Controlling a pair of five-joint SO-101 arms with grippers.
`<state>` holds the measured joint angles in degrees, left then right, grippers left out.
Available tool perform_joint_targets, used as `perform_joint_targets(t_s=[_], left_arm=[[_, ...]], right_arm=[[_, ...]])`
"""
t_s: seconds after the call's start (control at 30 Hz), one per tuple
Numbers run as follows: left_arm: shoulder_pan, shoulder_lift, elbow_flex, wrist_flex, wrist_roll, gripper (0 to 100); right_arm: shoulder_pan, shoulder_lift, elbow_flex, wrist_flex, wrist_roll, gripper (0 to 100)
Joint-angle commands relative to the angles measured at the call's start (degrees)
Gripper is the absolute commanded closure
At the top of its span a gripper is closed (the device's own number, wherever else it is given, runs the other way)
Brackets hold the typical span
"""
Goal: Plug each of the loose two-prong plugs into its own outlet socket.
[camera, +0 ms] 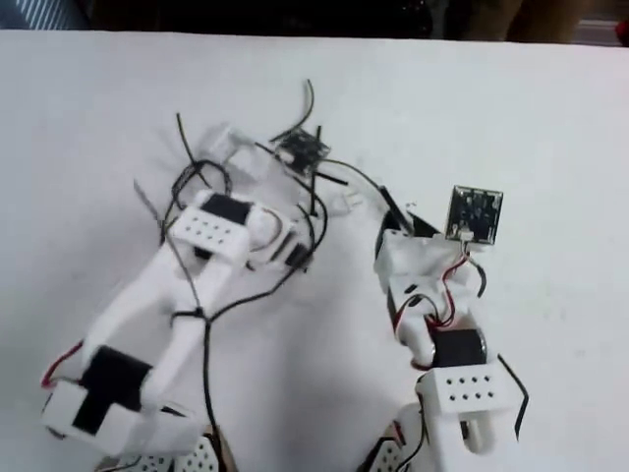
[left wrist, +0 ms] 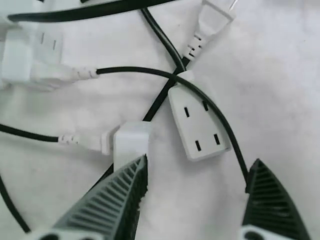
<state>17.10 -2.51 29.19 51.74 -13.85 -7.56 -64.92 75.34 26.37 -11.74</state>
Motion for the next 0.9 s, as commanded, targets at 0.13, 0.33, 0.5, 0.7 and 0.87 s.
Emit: perform_joint_targets(t_s=[0.13, 0.33, 0.5, 0.7, 0.87], left_arm=[[3.1, 1.9, -6.9, 1.0, 2.5, 68], [2.8, 2.9, -7.5, -1.1, 3.3, 68], [1.8, 11.6, -13.1, -1.1, 3.3, 69], [0.5, 24.7, -24.1, 5.5, 3.2, 69], [0.9, 28.5, -31.2, 15.0, 3.1, 76]], right_arm=[[0.4, -0.8, -0.6, -1.3, -0.2, 98.1], [0.4, -0.8, -0.6, -1.2, -0.2, 98.1], [0.3, -0.8, -0.4, -1.2, -0.2, 98.1], [0.3, -0.8, -0.4, -0.9, -0.2, 98.1], [0.3, -0.8, -0.4, -0.9, -0.1, 98.1]])
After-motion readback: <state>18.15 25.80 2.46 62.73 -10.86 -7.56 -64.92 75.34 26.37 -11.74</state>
